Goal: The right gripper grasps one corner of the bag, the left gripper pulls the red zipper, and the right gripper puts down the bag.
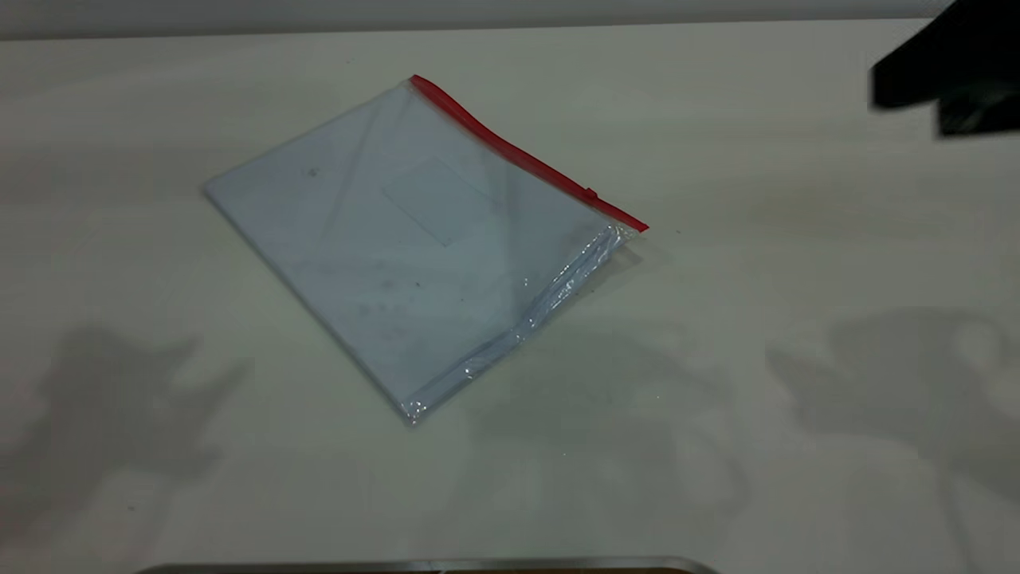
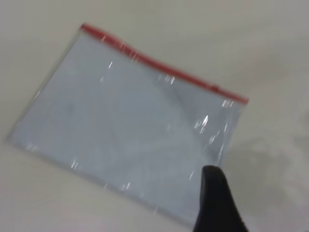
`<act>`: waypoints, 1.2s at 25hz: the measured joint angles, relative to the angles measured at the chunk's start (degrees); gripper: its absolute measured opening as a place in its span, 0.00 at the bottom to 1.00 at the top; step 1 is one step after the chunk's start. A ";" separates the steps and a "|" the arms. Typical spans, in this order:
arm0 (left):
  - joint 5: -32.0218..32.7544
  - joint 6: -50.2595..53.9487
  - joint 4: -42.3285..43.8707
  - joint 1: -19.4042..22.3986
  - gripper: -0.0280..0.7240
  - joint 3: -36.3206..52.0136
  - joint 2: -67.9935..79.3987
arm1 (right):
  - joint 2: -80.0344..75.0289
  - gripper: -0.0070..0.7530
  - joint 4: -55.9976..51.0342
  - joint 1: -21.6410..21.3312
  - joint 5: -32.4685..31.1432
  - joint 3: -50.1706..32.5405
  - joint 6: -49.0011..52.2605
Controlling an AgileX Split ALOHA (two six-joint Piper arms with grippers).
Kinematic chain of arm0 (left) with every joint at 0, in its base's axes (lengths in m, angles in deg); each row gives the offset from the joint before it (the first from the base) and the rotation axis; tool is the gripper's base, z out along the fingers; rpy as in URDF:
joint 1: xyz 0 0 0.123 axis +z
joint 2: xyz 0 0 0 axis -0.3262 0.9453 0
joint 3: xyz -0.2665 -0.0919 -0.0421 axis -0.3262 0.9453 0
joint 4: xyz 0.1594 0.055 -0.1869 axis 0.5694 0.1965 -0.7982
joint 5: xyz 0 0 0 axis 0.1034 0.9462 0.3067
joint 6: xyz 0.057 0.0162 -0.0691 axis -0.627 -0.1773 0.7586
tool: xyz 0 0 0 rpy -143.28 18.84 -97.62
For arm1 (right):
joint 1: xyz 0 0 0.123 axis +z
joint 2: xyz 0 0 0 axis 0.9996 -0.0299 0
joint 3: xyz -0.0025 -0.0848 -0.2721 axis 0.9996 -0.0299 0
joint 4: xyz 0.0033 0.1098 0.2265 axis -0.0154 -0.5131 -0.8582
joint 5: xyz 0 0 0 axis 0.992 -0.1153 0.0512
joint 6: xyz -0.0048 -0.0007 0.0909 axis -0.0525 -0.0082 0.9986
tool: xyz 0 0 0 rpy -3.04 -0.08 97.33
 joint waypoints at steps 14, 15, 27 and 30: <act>-5.15 -8.11 -9.62 0.00 0.73 -0.93 6.93 | -39.16 0.76 -11.43 0.81 -9.28 20.38 -12.16; -5.22 -8.11 -9.62 0.00 0.73 -0.93 7.18 | -40.73 0.76 -11.43 1.48 -9.43 21.93 -12.20; -6.30 -8.11 -9.68 0.00 0.73 -0.93 7.67 | -52.52 0.76 -11.43 11.37 -11.26 37.06 -10.07; -6.44 -8.11 -9.73 0.00 0.73 -0.93 7.67 | -53.56 0.76 -11.43 13.61 -11.03 39.52 -9.45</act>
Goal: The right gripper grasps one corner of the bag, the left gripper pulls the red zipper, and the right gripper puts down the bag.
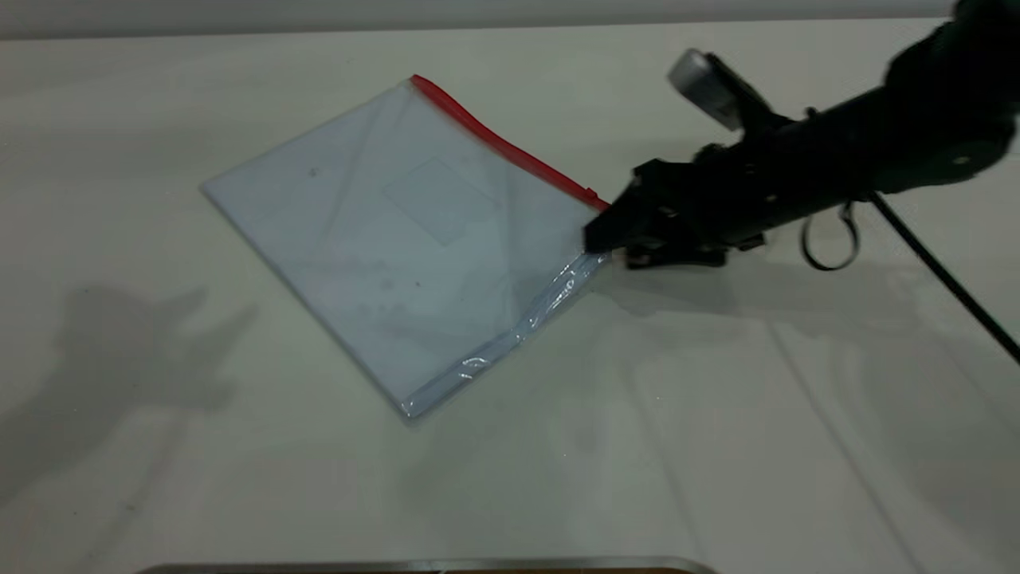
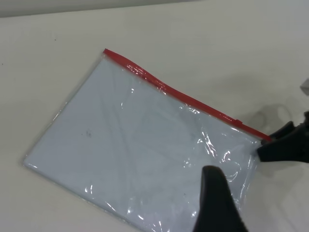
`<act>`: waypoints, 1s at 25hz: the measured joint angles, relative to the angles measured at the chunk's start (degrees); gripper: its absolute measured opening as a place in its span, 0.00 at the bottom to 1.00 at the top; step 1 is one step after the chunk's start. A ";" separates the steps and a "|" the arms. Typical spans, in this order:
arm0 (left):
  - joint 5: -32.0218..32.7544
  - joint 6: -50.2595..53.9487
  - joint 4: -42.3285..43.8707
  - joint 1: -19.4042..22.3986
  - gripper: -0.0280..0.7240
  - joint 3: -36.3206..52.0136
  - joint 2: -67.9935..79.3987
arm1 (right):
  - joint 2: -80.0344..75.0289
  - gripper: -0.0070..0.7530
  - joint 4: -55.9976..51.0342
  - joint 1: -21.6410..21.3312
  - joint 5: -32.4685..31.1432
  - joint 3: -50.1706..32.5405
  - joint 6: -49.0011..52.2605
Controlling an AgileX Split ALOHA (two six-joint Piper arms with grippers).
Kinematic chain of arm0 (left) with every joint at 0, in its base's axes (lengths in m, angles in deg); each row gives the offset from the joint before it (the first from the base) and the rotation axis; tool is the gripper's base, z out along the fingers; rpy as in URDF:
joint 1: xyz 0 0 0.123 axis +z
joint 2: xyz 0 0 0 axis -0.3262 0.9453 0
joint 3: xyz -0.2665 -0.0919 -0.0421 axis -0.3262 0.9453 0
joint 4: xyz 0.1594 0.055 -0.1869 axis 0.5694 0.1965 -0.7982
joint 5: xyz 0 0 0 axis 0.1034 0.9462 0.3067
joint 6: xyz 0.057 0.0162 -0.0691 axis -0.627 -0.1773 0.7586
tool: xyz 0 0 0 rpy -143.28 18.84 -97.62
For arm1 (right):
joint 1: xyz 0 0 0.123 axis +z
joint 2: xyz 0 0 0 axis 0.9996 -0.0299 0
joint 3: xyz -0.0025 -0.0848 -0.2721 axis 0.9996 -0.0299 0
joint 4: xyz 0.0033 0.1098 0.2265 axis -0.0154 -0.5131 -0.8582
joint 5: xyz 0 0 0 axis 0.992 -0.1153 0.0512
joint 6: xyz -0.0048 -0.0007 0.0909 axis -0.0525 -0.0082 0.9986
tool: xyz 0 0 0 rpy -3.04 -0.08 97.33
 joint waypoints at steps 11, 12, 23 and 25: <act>-0.06 0.05 -0.12 0.00 0.73 0.00 0.00 | -2.15 0.23 0.01 1.11 0.10 3.14 5.98; -0.06 0.05 -0.12 0.00 0.73 0.00 0.00 | -2.15 0.13 0.01 1.11 -0.46 3.14 6.04; -0.37 0.00 -0.12 0.00 0.73 0.00 0.00 | -2.20 0.06 3.28 1.74 -17.15 3.18 6.23; -0.89 0.00 -0.12 0.00 0.73 0.00 0.00 | -2.20 0.06 6.52 2.94 -21.11 3.31 5.80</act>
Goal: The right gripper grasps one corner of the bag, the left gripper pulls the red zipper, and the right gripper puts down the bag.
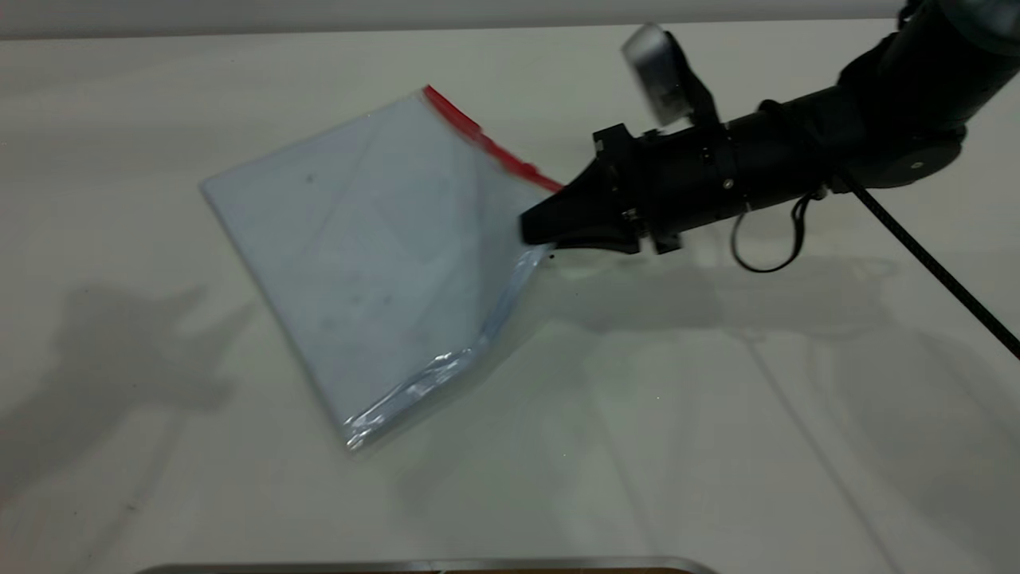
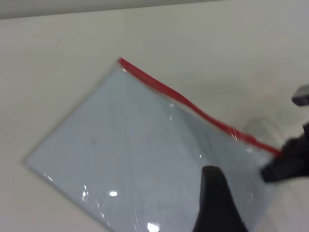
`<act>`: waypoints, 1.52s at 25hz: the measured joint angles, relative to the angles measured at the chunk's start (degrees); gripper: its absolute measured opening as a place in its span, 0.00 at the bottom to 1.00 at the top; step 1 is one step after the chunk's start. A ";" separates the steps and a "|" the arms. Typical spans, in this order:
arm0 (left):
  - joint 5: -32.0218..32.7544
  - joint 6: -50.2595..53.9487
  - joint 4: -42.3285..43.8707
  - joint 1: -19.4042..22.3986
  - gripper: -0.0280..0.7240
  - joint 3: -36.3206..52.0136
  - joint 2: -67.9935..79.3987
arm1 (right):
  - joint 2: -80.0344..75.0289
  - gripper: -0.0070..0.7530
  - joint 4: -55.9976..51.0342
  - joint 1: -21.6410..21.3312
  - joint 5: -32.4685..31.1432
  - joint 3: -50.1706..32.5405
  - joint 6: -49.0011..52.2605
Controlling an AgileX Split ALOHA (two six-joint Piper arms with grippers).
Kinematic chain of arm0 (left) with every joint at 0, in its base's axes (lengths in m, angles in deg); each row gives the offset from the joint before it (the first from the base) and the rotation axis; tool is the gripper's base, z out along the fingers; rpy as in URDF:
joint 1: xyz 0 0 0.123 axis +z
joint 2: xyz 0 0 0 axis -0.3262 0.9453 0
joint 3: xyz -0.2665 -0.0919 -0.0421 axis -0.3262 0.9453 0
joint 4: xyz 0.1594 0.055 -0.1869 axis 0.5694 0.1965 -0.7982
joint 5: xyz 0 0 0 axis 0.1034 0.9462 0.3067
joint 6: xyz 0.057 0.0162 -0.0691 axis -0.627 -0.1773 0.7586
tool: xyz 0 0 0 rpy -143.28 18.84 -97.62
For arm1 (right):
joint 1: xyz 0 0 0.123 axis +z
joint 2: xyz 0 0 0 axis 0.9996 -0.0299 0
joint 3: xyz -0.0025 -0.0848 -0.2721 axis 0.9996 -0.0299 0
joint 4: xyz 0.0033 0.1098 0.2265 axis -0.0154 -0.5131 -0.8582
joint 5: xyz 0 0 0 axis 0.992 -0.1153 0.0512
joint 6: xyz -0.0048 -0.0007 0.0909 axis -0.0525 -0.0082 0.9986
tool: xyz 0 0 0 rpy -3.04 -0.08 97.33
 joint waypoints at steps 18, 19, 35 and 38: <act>-0.49 -0.29 2.76 0.00 0.68 0.00 2.19 | 0.49 0.05 3.65 0.40 4.59 1.64 2.79; -0.49 -0.29 2.76 0.00 0.68 0.00 2.62 | 0.49 0.05 3.08 0.75 4.44 1.64 1.82; 7.93 -5.85 2.76 -0.50 0.68 -9.07 20.04 | 7.12 0.05 30.30 2.24 0.53 1.92 9.73; 9.76 -7.58 2.76 -2.32 0.68 -12.93 25.05 | 9.59 0.05 29.28 2.82 6.47 1.92 10.05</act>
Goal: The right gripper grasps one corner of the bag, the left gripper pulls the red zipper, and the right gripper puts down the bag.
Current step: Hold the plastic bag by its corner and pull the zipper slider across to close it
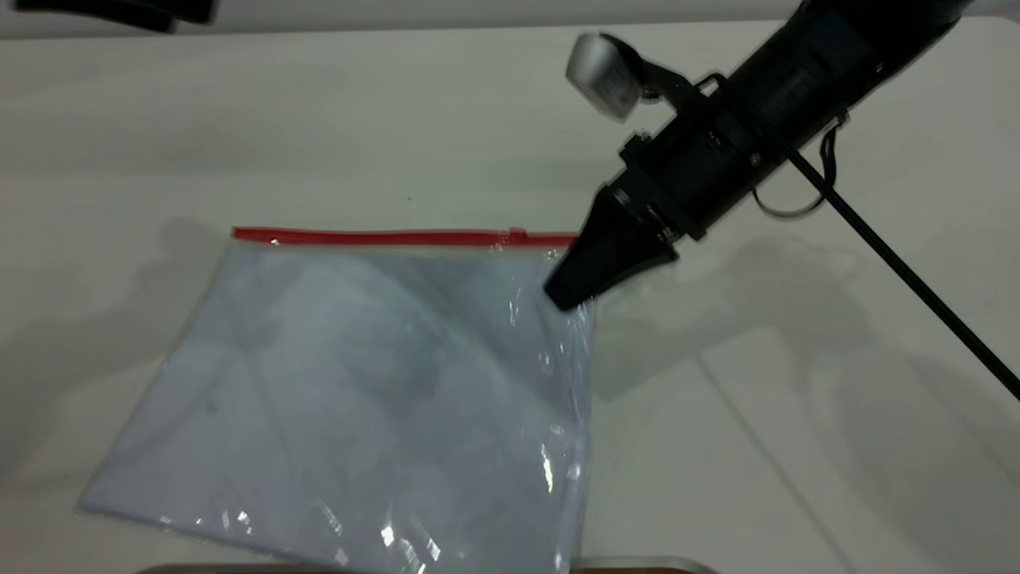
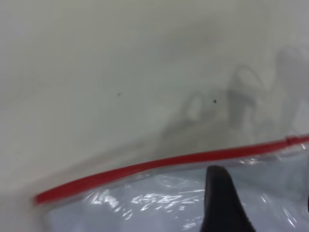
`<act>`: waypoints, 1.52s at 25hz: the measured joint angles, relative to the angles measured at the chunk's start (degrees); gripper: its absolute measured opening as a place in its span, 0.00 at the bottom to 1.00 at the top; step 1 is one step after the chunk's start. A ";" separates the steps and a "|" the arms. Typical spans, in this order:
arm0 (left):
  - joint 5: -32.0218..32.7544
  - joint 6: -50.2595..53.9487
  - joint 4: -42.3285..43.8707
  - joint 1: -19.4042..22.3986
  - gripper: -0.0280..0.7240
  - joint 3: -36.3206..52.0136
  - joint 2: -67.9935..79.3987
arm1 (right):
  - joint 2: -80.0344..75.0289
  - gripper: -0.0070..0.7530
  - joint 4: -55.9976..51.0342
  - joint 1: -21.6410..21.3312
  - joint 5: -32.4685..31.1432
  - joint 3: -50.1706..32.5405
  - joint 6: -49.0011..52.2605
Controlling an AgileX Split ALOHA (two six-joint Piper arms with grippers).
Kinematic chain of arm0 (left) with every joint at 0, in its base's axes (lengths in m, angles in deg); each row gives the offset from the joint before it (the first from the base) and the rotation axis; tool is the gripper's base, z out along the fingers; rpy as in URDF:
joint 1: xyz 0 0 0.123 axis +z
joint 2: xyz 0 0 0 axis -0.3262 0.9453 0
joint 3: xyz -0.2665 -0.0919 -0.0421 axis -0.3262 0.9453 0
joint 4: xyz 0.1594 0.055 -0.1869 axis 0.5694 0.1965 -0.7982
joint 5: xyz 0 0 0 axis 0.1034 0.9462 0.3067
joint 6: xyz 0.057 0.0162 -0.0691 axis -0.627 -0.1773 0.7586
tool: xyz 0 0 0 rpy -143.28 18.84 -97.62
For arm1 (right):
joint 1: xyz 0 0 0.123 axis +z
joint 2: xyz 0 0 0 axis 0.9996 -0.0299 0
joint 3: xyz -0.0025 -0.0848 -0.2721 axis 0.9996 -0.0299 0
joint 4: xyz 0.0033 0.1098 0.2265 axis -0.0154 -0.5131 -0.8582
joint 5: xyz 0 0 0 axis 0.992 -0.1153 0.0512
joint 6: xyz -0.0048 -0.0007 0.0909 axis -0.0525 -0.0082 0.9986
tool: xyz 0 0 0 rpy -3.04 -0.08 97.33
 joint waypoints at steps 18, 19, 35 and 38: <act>27.35 -2.43 10.94 -8.25 0.68 -34.64 32.42 | 3.42 0.05 -3.59 9.73 18.43 1.24 -3.02; 27.81 -2.43 12.55 -8.42 0.68 -35.47 33.22 | 3.42 0.05 -3.59 9.73 18.21 1.31 -3.02; 27.45 -5.32 16.80 -12.96 0.68 -36.97 36.10 | 3.42 0.05 -2.92 9.64 9.37 4.85 -3.07; 27.26 -5.46 17.00 -12.96 0.68 -36.97 36.18 | 3.42 0.05 -2.72 9.64 8.97 5.04 -3.07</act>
